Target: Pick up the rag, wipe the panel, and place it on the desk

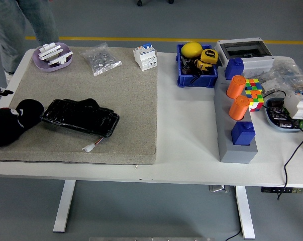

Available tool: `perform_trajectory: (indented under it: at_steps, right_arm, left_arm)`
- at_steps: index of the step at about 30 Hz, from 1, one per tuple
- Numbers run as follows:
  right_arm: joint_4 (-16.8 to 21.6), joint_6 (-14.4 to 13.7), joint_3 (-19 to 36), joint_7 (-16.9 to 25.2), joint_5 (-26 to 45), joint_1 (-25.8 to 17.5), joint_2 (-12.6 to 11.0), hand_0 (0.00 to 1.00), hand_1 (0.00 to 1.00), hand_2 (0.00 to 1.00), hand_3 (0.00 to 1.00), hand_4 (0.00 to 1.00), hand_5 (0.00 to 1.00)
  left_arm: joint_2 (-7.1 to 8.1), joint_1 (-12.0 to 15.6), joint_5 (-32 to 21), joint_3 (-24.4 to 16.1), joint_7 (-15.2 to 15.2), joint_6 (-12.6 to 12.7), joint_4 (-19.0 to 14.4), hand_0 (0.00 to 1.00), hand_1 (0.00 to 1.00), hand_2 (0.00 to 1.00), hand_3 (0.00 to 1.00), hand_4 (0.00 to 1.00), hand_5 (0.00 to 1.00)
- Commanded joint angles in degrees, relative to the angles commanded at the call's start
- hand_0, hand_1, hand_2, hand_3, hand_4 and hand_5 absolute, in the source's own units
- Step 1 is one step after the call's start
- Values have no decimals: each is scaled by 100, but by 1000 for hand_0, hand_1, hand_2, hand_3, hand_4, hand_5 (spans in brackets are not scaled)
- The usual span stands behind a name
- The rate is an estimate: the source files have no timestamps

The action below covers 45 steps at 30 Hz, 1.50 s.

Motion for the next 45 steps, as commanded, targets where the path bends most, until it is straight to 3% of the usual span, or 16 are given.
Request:
perform_trajectory:
  at_steps: [26, 27, 32, 33, 38, 39, 44, 45]
  right_arm:
    - [3, 9, -23, -4, -4, 0, -3, 757, 656, 689, 723, 998, 614]
    - [5, 8, -18, -3, -5, -2, -2, 757, 656, 689, 723, 998, 614]
    - [19, -1, 25, 2, -53, 3, -3, 757, 656, 689, 723, 998, 614]
    - [20, 0, 24, 1, -55, 3, -4, 758, 657, 689, 724, 998, 614]
    - [14, -2, 42, 3, -54, 0, -5, 758, 657, 689, 724, 998, 614]
    - [15, -6, 53, 5, -53, -1, -5, 758, 657, 689, 724, 998, 614]
    - [13, -8, 71, 8, -54, 3, -2, 758, 657, 689, 724, 998, 614]
    - [13, -9, 74, 8, -55, 4, -1, 758, 656, 689, 724, 998, 613]
  left_arm:
    - [-35, -495, -198, 779, -71, 80, 927, 886, 917, 889, 824, 998, 479]
    - [-43, -509, -211, 800, -70, 82, 960, 762, 917, 886, 814, 987, 404]
    - [-75, -554, -263, 885, -70, 146, 1063, 762, 917, 886, 814, 987, 404]
    - [-78, -559, -271, 903, -73, 169, 1074, 526, 854, 875, 669, 824, 192]
    - [-102, -572, -269, 980, -33, 319, 1135, 526, 854, 875, 669, 824, 192]
    - [-106, -572, -277, 996, -29, 353, 1143, 402, 784, 848, 600, 612, 59]
    - [-120, -576, -234, 1031, 9, 449, 1171, 402, 784, 848, 600, 612, 59]
    - [-122, -577, -230, 1029, 14, 459, 1176, 360, 724, 834, 568, 459, 8]
